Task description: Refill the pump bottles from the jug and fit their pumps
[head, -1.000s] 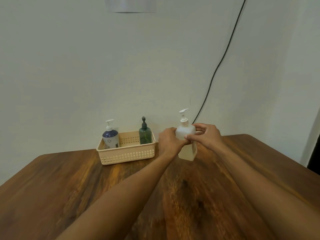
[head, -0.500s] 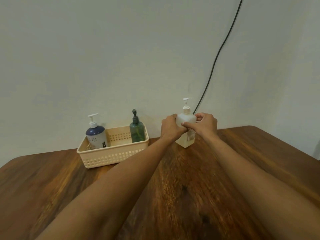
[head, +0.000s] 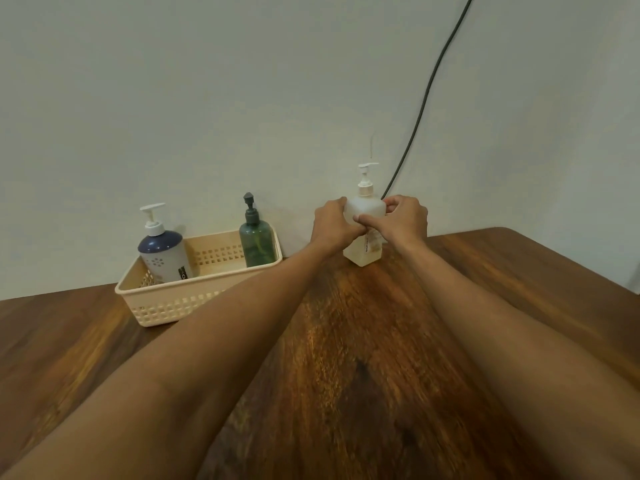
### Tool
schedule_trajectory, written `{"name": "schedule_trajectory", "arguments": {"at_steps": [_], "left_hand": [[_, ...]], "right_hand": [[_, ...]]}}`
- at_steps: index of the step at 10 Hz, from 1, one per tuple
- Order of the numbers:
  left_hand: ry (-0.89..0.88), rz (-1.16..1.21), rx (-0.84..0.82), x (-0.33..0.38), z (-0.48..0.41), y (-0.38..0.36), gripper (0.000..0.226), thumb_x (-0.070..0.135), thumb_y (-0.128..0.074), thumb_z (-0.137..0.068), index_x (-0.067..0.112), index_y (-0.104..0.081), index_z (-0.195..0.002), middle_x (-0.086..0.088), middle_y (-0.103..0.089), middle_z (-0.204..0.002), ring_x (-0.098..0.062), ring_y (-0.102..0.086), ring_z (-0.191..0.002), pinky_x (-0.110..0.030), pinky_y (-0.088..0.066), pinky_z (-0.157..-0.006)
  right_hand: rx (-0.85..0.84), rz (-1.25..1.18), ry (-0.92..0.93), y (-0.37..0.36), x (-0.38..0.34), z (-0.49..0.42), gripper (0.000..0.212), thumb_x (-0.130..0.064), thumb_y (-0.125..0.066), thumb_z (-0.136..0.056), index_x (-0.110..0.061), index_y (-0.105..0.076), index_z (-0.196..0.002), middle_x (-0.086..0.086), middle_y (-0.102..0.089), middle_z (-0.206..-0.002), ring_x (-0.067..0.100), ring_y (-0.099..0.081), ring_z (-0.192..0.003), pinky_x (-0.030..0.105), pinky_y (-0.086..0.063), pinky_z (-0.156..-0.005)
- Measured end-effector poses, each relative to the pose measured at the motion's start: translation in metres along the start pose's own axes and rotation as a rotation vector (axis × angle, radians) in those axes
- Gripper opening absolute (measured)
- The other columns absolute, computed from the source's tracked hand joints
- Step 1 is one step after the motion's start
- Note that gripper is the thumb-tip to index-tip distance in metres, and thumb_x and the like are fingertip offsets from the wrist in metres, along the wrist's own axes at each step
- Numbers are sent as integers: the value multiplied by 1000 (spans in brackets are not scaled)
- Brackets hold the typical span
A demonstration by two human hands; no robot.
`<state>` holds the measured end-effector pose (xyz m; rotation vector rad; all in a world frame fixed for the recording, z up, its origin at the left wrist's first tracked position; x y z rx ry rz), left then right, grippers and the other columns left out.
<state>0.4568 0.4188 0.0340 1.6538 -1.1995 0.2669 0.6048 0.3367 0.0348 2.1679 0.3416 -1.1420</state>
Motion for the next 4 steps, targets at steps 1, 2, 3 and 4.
{"name": "schedule_trajectory", "arguments": {"at_steps": [1,2,3,4], "left_hand": [[14,0,-17,-1,0,-4,45,28,-85,-76,8,-67,-112,-8,-74,-109,-25,-70,-100,-43,-61,-85],[41,-49,-40,-7,4,-11,57,31,-84,-80,8,-58,-125,-10,-69,-119,-28,-65,-111,-40,-59,-88],[68,-108,-90,-6,18,-6,73,32,-86,-79,8,-47,-136,-13,-64,-126,-31,-59,-120,-39,-55,-89],[18,-113,-50,1,33,8,73,30,-87,-78,11,-47,-137,-12,-64,-131,-31,-61,-122,-35,-53,-88]], "right_hand": [[10,-2,10,-1,1,3,62,-49,-97,-64,-15,-76,-111,2,-77,-108,14,-68,-91,31,-59,-76],[11,2,23,-6,1,6,61,-48,-95,-68,-13,-75,-114,5,-77,-113,22,-71,-102,33,-57,-79],[-6,29,5,1,-5,16,71,-48,-90,-78,-11,-67,-134,7,-71,-132,26,-64,-122,35,-52,-89],[2,4,-15,19,-9,25,75,-45,-85,-85,-13,-57,-146,7,-64,-143,28,-61,-128,42,-54,-102]]}}
Point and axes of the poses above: each hand's wrist, its own z-axis away from the middle knuckle, its own y-axis out of the back of the hand, x = y × z, the point moved 8 cm from there along -z, towards the middle knuckle
